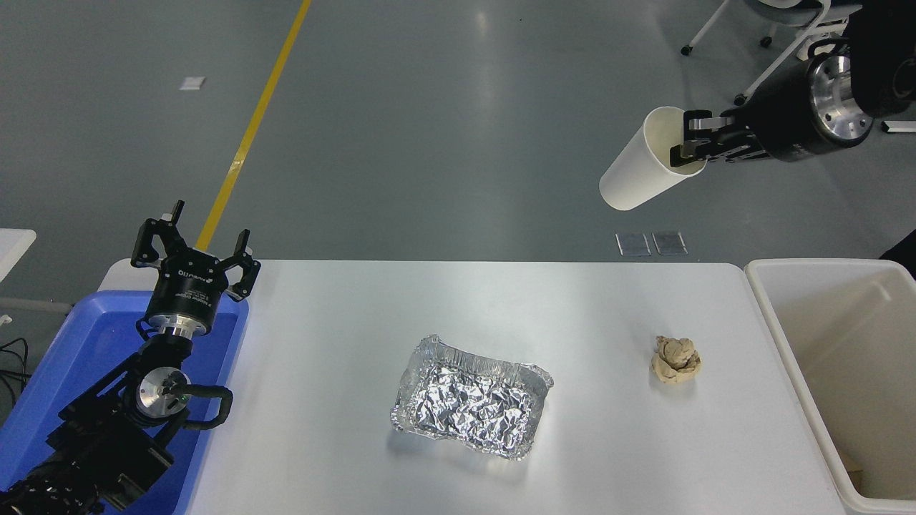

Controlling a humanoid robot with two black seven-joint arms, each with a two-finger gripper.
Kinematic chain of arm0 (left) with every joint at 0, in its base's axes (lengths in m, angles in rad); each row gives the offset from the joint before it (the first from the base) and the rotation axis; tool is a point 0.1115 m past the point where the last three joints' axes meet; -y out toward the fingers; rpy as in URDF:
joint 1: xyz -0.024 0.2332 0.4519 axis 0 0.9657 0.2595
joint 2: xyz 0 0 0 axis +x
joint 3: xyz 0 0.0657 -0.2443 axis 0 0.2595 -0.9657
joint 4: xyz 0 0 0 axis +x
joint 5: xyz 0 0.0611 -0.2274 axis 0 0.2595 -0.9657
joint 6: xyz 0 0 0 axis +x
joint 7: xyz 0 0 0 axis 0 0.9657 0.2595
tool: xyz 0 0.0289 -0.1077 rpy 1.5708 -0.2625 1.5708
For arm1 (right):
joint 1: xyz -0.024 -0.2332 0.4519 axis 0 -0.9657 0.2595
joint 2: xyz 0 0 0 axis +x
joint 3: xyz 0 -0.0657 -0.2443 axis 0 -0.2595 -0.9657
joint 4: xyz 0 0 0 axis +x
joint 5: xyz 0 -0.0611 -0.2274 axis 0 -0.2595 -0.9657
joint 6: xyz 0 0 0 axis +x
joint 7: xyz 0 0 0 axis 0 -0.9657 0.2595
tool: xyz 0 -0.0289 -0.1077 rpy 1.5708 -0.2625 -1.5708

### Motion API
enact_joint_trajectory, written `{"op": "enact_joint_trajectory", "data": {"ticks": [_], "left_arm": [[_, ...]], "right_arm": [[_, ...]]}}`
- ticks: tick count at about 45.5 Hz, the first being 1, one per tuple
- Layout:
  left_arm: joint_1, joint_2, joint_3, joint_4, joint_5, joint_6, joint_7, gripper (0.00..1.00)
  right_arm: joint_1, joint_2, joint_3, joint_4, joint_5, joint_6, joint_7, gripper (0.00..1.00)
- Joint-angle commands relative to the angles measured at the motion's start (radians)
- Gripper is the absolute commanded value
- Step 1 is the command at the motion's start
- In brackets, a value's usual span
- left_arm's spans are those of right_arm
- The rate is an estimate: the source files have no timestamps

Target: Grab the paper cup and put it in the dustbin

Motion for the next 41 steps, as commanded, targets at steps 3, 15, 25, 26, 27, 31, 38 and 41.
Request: {"op": "enact_joint_trajectory", "data": {"ticks": [3, 15, 25, 26, 27, 31, 38, 41], "left_arm": [[0.0, 0.0, 0.0, 0.0, 0.0, 0.0, 0.0, 0.98], [0.0, 0.0, 0.0, 0.0, 0.0, 0.0, 0.0, 0.98], [0.0, 0.0, 0.0, 0.0, 0.0, 0.0, 0.0, 0.98], [0.0, 0.0, 0.0, 0.0, 0.0, 0.0, 0.0, 0.98], [0.0, 0.0, 0.0, 0.0, 0.0, 0.0, 0.0, 0.98], [0.0, 0.002, 0.0, 0.0, 0.0, 0.0, 0.002, 0.98], [0.0, 0.0, 0.0, 0.0, 0.0, 0.0, 0.0, 0.98], [0.0, 0.0, 0.0, 0.0, 0.0, 0.0, 0.0, 0.98]], "right_arm": [[-0.153, -0.042, -0.057, -0.237, 0.18, -0.02, -0.008, 0.0], [-0.342, -0.077, -0.156, -0.434, 0.372, -0.118, -0.014, 0.0], [-0.533, -0.154, -0.175, -0.563, 0.54, -0.195, -0.121, 0.0], [-0.553, -0.161, -0.173, -0.573, 0.557, -0.201, -0.136, 0.0], [-0.573, -0.169, -0.173, -0.582, 0.576, -0.209, -0.152, 0.0], [-0.651, -0.198, -0.166, -0.618, 0.629, -0.238, -0.208, 0.0], [-0.815, -0.233, -0.119, -0.661, 0.747, -0.319, -0.342, 0.0], [-0.877, -0.239, -0.066, -0.673, 0.783, -0.359, -0.36, 0.0]]}}
